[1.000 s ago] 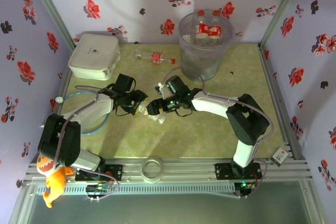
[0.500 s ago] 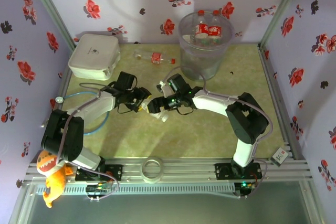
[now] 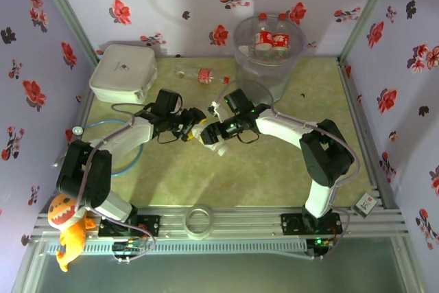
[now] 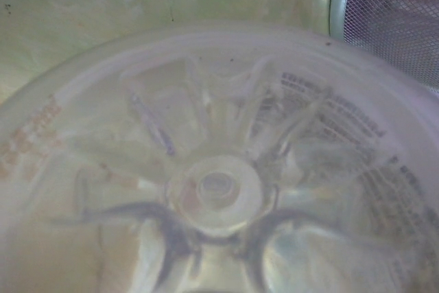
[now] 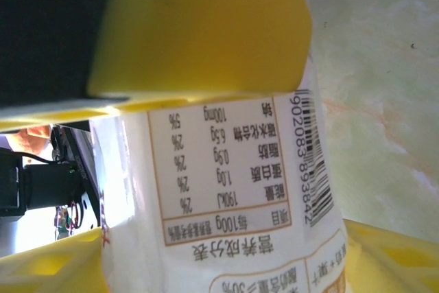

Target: Put the plastic bottles in the bin

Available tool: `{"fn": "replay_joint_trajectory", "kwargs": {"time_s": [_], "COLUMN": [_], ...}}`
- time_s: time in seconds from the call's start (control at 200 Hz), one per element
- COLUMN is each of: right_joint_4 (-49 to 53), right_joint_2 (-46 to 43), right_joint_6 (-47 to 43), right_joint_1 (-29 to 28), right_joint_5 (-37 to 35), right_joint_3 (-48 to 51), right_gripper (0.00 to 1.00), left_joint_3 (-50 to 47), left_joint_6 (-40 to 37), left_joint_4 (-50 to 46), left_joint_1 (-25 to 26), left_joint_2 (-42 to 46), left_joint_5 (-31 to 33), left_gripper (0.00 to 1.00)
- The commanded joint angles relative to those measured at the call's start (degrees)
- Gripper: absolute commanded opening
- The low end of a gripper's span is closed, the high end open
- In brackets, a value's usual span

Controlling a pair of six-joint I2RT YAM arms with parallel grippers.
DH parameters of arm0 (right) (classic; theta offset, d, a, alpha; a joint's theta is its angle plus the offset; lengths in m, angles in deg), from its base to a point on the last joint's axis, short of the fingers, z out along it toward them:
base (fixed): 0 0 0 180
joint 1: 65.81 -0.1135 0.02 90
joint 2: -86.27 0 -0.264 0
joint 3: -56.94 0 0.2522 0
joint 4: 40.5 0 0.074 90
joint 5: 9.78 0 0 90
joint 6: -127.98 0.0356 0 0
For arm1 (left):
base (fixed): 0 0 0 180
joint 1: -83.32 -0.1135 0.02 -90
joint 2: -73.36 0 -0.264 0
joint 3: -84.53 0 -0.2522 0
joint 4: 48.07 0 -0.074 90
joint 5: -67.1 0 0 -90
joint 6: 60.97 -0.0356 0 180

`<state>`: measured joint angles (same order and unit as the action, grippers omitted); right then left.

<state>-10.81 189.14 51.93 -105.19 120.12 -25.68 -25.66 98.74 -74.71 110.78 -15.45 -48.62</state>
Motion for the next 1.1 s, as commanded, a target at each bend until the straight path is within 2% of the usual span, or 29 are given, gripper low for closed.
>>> {"fn": "replay_joint_trajectory", "kwargs": {"time_s": [0.0,0.065,0.235,0.43,0.7,0.9,1.095], "right_joint_4": [-6.1,-7.1,-7.7,-3.8,7.2,19.6,23.0], "right_joint_2": [-2.1,-2.5,-3.8,-5.6,-10.8,-17.2,-23.2], "right_joint_6": [2.8,3.6,4.7,4.1,0.4,-5.3,-6.9], "right_joint_1": [-0.5,-0.4,0.4,2.0,5.6,6.8,10.0], "right_joint_5": [5.0,5.0,3.7,-0.2,-9.2,-15.2,-23.9], "right_joint_3": [1.6,2.2,2.7,3.2,1.9,-6.1,-14.5], "right_gripper": [0.69,0.65,0.62,0.59,0.58,0.57,0.55], "left_joint_3": [1.5,1.5,0.8,-0.6,-1.4,-2.1,-5.9], "left_joint_6": [0.0,0.0,-0.2,-1.0,-7.7,-12.5,-11.4], "left_joint_4": [4.4,4.6,5.3,7.6,5.4,1.4,2.6], "left_joint_1": [0.9,0.8,0.8,-0.9,-5.5,-8.2,-9.0], "left_joint_2": [-0.9,-1.0,-0.6,2.3,10.4,16.1,17.1], "left_joint_5": [-2.1,-2.1,-2.0,-2.0,-2.1,-2.1,-2.0], "left_gripper": [0.70,0.76,0.99,1.00,1.00,1.00,1.00]}}
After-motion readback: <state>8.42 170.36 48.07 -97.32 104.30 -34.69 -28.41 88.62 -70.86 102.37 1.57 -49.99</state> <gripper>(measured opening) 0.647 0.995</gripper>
